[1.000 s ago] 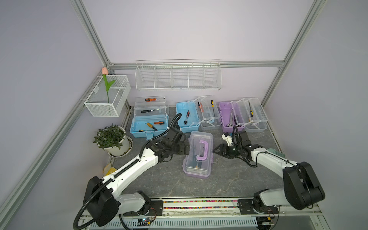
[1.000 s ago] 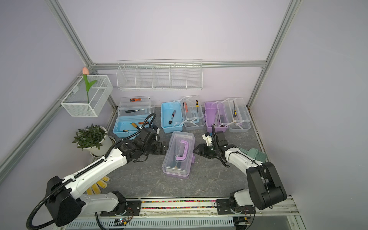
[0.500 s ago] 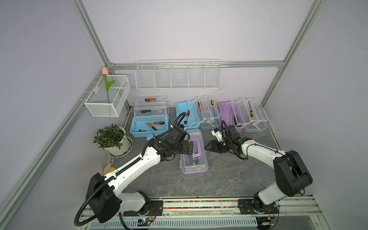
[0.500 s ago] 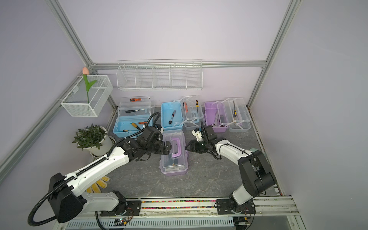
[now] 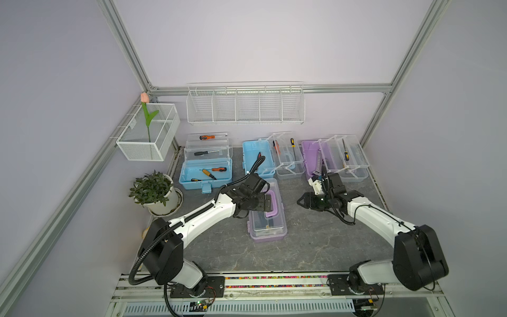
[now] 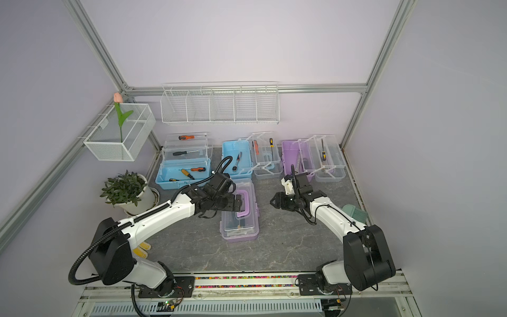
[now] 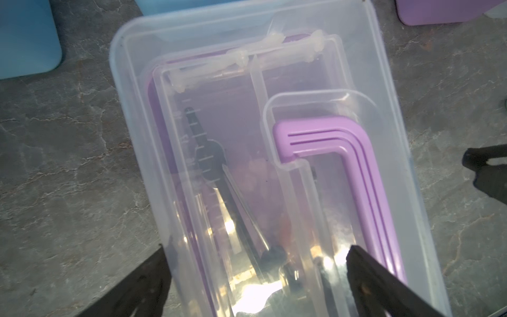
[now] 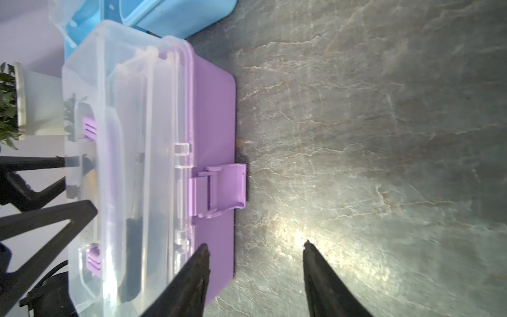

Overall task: Close toolboxes
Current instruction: Adjust the toolbox at the center of the board.

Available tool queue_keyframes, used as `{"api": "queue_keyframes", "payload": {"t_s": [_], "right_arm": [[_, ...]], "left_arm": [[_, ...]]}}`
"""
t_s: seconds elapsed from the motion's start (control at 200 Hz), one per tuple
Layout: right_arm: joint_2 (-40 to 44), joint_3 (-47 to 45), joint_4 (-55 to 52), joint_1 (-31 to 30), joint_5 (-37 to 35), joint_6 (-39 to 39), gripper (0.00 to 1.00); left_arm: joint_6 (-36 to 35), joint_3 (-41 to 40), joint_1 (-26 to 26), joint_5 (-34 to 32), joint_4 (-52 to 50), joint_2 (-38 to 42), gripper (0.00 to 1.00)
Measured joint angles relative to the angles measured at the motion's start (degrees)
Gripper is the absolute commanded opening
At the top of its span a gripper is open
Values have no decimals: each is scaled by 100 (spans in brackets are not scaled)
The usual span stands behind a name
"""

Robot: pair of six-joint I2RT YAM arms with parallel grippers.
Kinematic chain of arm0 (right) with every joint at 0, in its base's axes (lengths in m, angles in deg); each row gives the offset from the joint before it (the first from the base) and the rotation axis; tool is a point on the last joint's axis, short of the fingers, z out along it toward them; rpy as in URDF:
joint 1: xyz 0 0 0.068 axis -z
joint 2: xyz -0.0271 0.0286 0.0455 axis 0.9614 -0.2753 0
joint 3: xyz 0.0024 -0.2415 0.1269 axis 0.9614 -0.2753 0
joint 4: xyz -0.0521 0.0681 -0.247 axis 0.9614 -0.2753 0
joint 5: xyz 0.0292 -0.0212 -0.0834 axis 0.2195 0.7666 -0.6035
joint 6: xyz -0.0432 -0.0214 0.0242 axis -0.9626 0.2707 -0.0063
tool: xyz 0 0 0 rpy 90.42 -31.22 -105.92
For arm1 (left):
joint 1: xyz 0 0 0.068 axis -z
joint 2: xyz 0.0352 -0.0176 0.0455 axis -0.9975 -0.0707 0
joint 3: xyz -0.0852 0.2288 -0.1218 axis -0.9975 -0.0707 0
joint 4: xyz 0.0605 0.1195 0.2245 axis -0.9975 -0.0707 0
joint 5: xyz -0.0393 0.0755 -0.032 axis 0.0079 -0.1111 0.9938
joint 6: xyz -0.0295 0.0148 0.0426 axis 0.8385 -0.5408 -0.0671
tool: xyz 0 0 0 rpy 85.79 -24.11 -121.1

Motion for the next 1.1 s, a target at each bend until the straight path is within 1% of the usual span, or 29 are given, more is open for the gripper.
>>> {"api": "queue_keyframes", "payload": {"t_s": [0.035, 0.11, 0.25, 0.36, 0.445, 0.58, 0.685, 0.845, 0.9, 0.985, 1.055, 1.1], "right_arm": [[9, -9, -50, 15, -42, -22, 57], [11, -15, -107, 42, -120, -63, 57], [20, -26, -140, 63, -140, -103, 57], [74, -70, -138, 96, -72, -105, 57], [133, -151, -46, 116, 144, -105, 58], [160, -492, 522, 114, 839, 26, 59], [94, -774, 1086, 46, 1316, 238, 61], [-310, -1038, 2347, -197, 1932, 804, 67], [-503, -1075, 2750, -286, 2044, 1005, 70], [-717, -1067, 3034, -444, 2085, 1156, 74], [-778, -1064, 3209, -564, 2085, 1263, 74], [-815, -1062, 3368, -625, 2092, 1353, 71]], "left_arm": [[0, 0, 0, -2, -20, -15, 100], [39, 0, 0, 0, -66, -46, 90], [269, -22, -15, -42, 20, -55, 81], [326, -323, -199, 114, 356, 138, 76], [393, -702, -387, 337, 706, 422, 72], [479, -1309, -761, 776, 1252, 890, 70], [525, -1679, -1071, 1147, 1574, 1169, 70], [564, -1958, -1316, 1425, 1799, 1397, 70], [566, -1971, -1335, 1445, 1801, 1416, 69], [568, -1974, -1346, 1460, 1799, 1421, 69], [577, -1980, -1351, 1462, 1803, 1425, 69], [584, -2004, -1351, 1462, 1825, 1443, 69]]}}
